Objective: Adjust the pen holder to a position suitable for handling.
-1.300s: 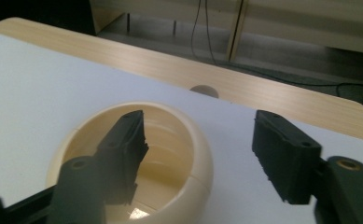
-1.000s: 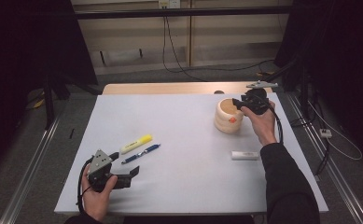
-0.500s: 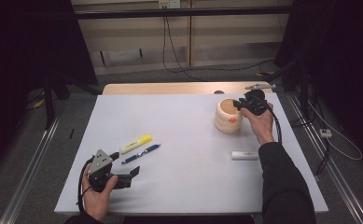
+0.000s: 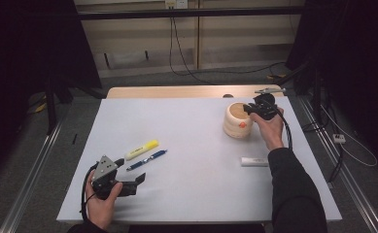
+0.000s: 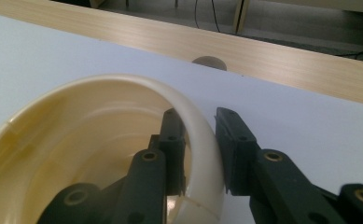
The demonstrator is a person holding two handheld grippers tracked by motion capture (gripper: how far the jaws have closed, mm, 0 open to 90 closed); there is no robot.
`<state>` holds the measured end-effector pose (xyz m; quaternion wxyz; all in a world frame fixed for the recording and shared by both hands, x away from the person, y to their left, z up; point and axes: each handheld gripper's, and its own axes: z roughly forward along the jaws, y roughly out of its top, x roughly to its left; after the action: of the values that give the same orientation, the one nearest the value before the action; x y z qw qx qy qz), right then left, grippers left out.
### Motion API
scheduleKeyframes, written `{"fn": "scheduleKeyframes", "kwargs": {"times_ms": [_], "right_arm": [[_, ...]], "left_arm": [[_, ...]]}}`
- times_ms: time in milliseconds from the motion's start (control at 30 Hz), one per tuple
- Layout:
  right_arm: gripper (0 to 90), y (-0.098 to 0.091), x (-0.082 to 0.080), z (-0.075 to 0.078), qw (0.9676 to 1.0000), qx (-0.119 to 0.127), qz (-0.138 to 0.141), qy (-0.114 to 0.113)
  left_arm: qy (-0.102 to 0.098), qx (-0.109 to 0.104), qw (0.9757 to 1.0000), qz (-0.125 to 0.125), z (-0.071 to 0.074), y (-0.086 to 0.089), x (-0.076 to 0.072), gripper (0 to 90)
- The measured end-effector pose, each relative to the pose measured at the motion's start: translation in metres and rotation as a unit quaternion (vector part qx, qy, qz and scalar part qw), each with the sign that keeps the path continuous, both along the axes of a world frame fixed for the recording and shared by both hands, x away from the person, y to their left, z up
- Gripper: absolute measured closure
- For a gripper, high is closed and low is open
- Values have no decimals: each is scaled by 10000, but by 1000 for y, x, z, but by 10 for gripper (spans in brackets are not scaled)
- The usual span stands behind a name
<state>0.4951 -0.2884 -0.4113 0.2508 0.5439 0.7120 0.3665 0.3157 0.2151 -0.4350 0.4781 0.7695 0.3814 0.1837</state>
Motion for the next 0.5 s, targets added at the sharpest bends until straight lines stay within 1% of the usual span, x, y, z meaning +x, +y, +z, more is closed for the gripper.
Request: {"fn": "scheduleKeyframes", "kwargs": {"times_ms": [33,100,233,267,500], "right_arm": [[754,1,0,1,10000,-77,17,-1],[755,1,0,1,9999,-104,19,0],[760,-1,-2,1,10000,-71,-65,9],[762,-2,-2,2,9999,-108,-63,8],[764,-1,-5,6,9999,-135,-59,-39]], "left_arm": [[-2,5,10000,-10,0,0,0,53],[2,3,10000,-8,0,0,0,53],[34,57,10000,-52,-1,-1,0,53],[43,37,10000,-44,-1,-1,1,53],[55,46,10000,-58,-1,-1,1,53]]}}
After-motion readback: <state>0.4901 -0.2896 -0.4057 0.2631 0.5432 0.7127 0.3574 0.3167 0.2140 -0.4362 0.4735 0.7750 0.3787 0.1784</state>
